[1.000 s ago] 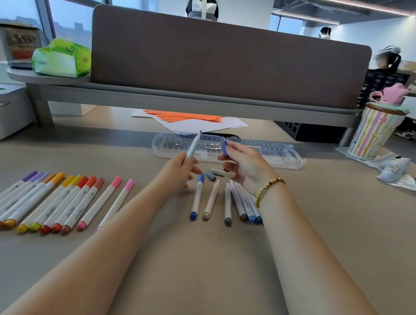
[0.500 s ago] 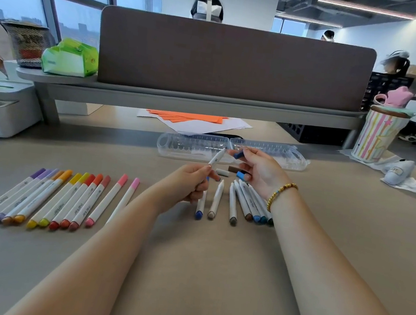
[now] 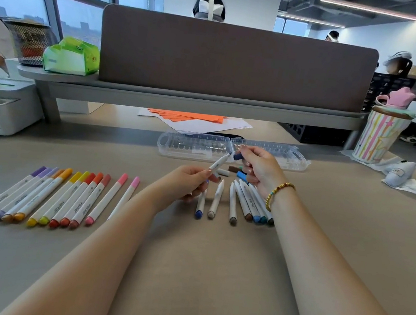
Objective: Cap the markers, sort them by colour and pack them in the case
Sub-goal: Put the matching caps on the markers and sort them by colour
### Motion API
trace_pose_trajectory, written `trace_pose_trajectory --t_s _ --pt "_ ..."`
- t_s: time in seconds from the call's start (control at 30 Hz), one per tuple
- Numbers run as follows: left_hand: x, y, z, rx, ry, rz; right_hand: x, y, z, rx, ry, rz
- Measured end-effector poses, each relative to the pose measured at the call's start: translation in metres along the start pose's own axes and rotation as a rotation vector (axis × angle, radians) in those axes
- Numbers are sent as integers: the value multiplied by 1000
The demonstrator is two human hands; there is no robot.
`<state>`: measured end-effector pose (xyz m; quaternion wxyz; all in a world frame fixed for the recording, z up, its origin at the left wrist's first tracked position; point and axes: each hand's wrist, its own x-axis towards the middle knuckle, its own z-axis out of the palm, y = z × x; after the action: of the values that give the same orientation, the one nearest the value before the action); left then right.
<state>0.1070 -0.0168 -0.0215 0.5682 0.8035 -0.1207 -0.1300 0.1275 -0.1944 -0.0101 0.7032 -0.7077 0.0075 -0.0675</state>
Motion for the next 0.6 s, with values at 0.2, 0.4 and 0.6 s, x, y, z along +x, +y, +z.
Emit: trace_pose_trajectory --t_s 0.2,0.4,0.6 --pt "-1 1 -1 -11 -50 -15 0 -1 0 -28 30 -22" --pt "0 -1 -4 -66 -90 -11 -1 -6 0 -44 -5 -45" --pt "-1 -1 -5 -70 -134 -25 -3 -7 4 -56 -29 -56"
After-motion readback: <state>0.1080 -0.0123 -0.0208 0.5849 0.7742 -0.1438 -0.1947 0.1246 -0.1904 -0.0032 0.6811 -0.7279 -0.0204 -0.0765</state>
